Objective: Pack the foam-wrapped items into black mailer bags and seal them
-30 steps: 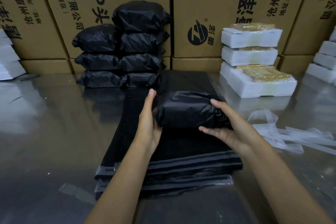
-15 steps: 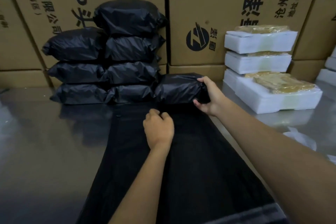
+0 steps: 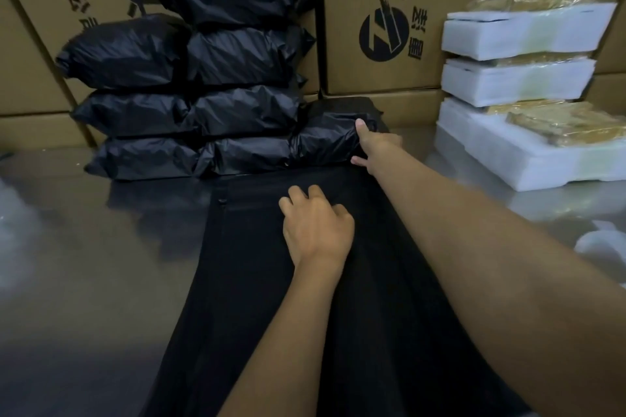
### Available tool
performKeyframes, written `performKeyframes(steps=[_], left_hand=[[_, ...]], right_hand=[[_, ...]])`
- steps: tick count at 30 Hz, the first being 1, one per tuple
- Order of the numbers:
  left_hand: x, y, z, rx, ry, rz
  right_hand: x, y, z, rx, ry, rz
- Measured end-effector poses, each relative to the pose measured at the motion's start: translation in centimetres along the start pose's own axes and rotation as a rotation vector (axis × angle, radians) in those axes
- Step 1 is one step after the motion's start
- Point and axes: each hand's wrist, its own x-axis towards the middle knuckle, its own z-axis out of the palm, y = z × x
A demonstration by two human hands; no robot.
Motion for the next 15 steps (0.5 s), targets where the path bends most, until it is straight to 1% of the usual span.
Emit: performKeyframes(steps=[2,5,7,9,11,13,14,15], left_hand=[[0.0,0.1,0.0,0.013,-0.004,0.003],[0.1,0.1,0.0,0.028,-0.011,0.006],[0.1,0.2,0.0,0.040,-0.014,0.020],[0.1,0.1,0.0,0.040,-0.013,0.024],[0.1,0.1,0.0,0.039,-0.015,0.026],[0.0,0.1,-0.1,0.036,-0.019,0.033],[0.0,0.1,-0.1,0.032,-0.019,0.036],[0.0,0.1,-0.1,0.032,-0.021,0.037]], right_hand=[[-0.1,-0.1,-1.0,-0.230,0.000,-0.056],[0.0,-1.2,-3.9,-0.510,-0.044,-0.120],[-0.2,-1.9,-6.7,-0.734,0.000,-0.308],[-0.9,-2.6,-9.6,-0.885,0.060,-0.533],[-1.4,-3.2,-12.7,-1.033,0.183,-0.714],[-1.8,-3.9,-15.6,-1.232,0.368,-0.824],[-1.7,-4.2,-17.1,-1.307,0.444,-0.820],[-1.6,-4.4,-18.7,-1.368,0.480,-0.761]])
